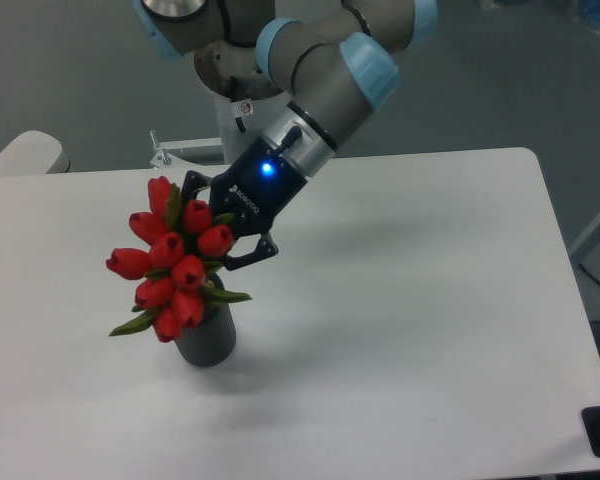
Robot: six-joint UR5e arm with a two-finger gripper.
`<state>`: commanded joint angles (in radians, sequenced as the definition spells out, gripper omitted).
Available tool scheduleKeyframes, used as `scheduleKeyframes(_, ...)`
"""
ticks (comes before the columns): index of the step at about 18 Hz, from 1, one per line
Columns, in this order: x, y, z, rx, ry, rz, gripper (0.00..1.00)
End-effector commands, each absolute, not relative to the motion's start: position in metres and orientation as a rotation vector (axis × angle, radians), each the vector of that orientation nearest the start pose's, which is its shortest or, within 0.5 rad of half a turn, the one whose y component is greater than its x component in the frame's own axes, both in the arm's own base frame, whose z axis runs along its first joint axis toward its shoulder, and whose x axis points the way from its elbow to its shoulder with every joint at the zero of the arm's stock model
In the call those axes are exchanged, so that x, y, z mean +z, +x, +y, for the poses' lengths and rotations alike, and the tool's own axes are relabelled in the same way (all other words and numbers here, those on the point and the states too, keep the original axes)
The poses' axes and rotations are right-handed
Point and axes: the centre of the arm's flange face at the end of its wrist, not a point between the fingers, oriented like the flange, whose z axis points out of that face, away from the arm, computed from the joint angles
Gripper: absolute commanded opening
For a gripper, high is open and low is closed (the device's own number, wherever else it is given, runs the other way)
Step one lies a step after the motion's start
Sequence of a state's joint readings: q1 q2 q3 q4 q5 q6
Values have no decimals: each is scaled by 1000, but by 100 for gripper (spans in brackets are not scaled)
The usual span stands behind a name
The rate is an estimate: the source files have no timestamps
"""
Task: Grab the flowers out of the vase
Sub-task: 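Lift the gripped tulips straight up out of the grey vase, then carry the tulip bunch away from the vase, holding it aloft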
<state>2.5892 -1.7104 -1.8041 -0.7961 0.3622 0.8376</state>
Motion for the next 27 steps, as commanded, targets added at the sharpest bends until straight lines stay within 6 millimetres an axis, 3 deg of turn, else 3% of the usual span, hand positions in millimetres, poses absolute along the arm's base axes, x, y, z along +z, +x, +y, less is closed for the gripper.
scheduleKeyframes(19,509,-389,457,-451,-1879,-39,34)
scheduleKeyframes(24,508,-417,452,-393,-1880,-33,34)
scheduleKeyframes(27,503,-446,450,-352,-1882,-28,34)
